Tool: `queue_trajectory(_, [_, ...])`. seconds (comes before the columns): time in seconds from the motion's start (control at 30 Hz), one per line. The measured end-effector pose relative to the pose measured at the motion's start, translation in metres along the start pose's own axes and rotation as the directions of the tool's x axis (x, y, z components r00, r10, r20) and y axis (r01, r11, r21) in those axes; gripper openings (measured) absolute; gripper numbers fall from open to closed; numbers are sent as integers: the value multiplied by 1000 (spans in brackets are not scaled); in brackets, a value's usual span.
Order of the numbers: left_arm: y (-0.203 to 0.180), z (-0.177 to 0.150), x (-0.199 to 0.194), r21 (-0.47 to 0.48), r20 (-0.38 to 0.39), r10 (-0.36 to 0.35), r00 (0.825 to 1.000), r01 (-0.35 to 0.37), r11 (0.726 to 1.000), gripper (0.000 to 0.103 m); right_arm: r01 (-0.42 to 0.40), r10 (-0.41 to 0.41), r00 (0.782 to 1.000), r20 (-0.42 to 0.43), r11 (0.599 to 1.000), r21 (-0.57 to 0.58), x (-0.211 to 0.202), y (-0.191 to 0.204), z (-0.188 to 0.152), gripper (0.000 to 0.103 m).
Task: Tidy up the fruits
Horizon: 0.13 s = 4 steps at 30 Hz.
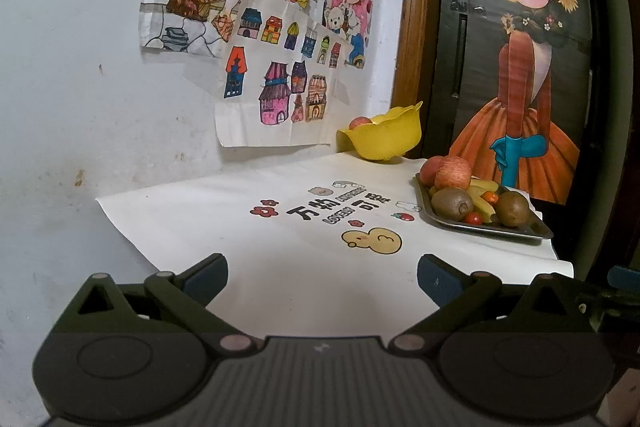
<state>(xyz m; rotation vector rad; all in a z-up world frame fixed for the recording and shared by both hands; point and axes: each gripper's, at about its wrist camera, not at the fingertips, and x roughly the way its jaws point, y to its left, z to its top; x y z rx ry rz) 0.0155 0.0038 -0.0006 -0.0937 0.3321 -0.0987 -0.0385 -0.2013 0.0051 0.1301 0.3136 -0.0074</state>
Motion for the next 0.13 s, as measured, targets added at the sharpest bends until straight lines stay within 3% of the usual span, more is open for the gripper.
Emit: queue_trajectory(0.13, [0, 0, 0, 0, 0, 0, 1000, 0, 1000, 103, 0, 0, 1000, 0, 1000, 0, 0, 0, 1, 102])
